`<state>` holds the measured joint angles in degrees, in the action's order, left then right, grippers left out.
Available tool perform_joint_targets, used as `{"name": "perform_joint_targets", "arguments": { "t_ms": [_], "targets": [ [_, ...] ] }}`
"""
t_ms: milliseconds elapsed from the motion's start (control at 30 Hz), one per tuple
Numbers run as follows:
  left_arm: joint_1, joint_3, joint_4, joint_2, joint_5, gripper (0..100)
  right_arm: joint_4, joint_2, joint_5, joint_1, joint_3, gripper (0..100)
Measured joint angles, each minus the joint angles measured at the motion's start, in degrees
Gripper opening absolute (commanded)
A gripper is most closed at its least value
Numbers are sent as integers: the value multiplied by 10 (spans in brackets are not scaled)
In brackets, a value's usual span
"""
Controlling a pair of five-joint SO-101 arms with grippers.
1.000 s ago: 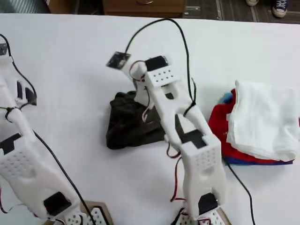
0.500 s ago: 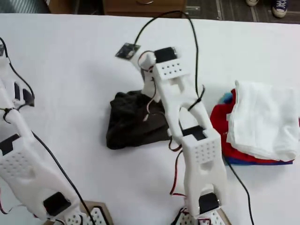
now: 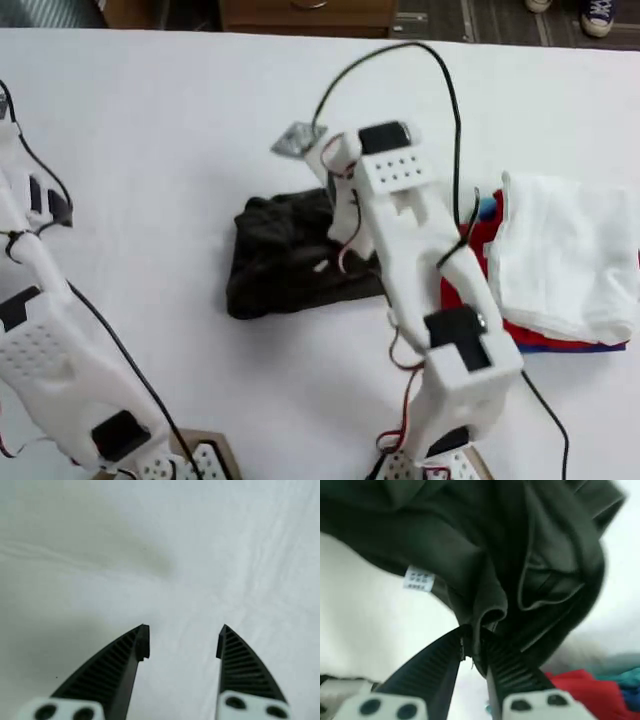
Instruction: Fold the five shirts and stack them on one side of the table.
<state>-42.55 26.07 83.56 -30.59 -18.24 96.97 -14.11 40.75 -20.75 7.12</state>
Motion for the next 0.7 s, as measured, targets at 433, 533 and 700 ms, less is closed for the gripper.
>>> {"name": "perform_joint_targets", "arguments": {
  "t_ms": [433, 533, 700],
  "targets": [
    [0, 0, -9, 0, -15, 241, -30, 55, 52, 29, -86, 313],
    [0, 0, -9, 0, -23, 241, -26, 85, 57, 30, -58, 301],
    [0, 0, -9, 0, -25, 241, -29, 113, 23, 2, -18, 293]
  ]
}}
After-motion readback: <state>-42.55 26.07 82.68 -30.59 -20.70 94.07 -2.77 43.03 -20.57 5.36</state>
